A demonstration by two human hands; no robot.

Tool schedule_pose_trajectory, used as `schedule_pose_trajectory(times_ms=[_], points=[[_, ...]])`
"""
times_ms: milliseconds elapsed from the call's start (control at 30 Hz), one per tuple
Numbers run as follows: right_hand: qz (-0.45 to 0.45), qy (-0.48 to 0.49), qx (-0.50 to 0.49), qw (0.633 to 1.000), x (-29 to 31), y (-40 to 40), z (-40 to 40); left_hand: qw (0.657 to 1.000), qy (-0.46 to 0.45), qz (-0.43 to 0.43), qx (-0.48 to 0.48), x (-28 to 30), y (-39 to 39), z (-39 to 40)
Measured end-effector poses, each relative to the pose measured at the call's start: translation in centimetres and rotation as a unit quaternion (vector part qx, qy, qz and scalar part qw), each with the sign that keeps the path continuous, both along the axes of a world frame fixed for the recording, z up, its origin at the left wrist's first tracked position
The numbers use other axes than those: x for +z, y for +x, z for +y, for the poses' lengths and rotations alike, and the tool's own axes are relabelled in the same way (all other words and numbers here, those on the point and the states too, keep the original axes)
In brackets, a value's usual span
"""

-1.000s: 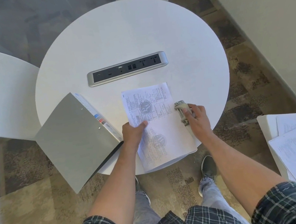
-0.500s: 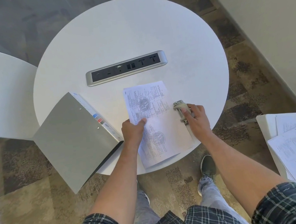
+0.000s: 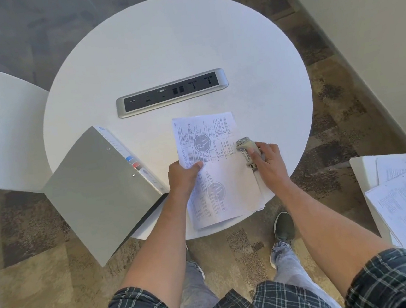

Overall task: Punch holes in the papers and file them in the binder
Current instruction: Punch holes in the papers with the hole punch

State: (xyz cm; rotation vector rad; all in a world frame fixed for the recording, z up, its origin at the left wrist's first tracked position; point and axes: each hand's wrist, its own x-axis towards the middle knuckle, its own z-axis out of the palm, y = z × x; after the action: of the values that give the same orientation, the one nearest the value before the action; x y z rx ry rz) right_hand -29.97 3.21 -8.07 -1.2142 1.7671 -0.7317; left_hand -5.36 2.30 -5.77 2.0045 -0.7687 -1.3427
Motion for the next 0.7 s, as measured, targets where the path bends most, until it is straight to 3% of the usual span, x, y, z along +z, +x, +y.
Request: schedule_pose_trajectory(times_ms=[533,700], points=[[-0.078,0.075,0.045,0.993,1.6,-1.4,-0.3,0.999,0.013,0.004,0.034,-0.5,-0.2,1.2],[-0.082,0.057,0.005,0.995,2.0,-1.5,0.8,0.999,0.017,0.008,0.048,-0.8,0.0,1.4]])
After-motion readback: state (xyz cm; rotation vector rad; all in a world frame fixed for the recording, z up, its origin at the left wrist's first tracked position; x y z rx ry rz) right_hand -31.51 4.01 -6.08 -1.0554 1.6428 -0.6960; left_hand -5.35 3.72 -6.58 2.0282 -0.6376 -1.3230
